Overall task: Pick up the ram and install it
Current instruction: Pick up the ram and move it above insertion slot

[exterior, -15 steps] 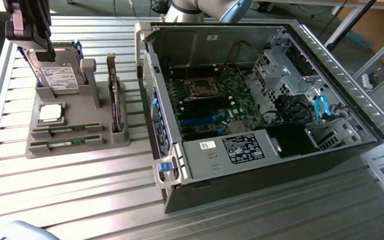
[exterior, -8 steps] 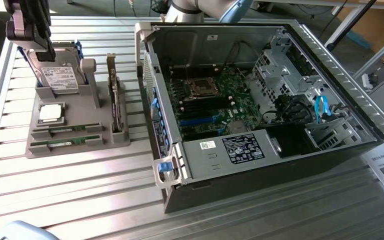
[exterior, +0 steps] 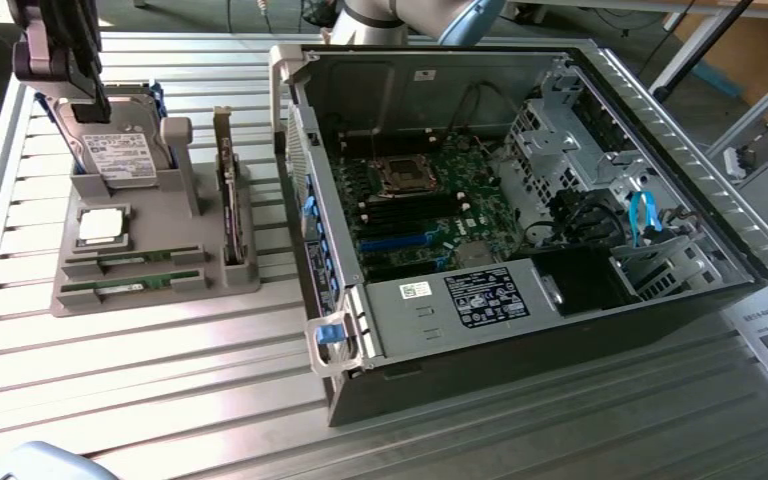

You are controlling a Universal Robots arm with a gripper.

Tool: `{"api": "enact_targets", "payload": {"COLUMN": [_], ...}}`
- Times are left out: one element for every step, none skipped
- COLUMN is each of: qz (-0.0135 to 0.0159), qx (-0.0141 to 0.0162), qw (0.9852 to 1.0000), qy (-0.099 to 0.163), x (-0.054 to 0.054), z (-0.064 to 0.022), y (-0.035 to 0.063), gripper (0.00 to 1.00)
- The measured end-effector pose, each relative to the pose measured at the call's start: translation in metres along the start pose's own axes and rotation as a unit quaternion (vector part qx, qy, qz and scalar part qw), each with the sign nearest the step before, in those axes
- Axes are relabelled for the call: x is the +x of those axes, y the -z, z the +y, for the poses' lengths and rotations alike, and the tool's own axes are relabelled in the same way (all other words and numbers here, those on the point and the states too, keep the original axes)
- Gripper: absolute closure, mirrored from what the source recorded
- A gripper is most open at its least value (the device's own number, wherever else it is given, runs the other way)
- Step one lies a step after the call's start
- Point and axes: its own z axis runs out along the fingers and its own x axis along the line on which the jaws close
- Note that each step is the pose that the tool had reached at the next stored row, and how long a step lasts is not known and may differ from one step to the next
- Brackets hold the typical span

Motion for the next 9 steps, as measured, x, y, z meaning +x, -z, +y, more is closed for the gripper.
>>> {"api": "enact_targets", "payload": {"qz": [0.0,0.0,0.0,0.0,0.0,0.0,0.0,0.0,0.0], "qx": [0.0,0.0,0.0,0.0,0.0,0.0,0.0,0.0,0.0], "qw": [1.0,1.0,1.0,1.0,1.0,1.0,1.0,1.0,1.0], "qy": [0.0,0.0,0.0,0.0,0.0,0.0,0.0,0.0,0.0], "x": [0.0,0.0,0.0,0.0,0.0,0.0,0.0,0.0,0.0], "z": [0.0,0.0,0.0,0.0,0.0,0.0,0.0,0.0,0.0], "y": [0.0,0.0,0.0,0.0,0.0,0.0,0.0,0.0,0.0], "gripper": [0.9,0.9,0.9,0.9,0.9,0.9,0.9,0.9,0.89]}}
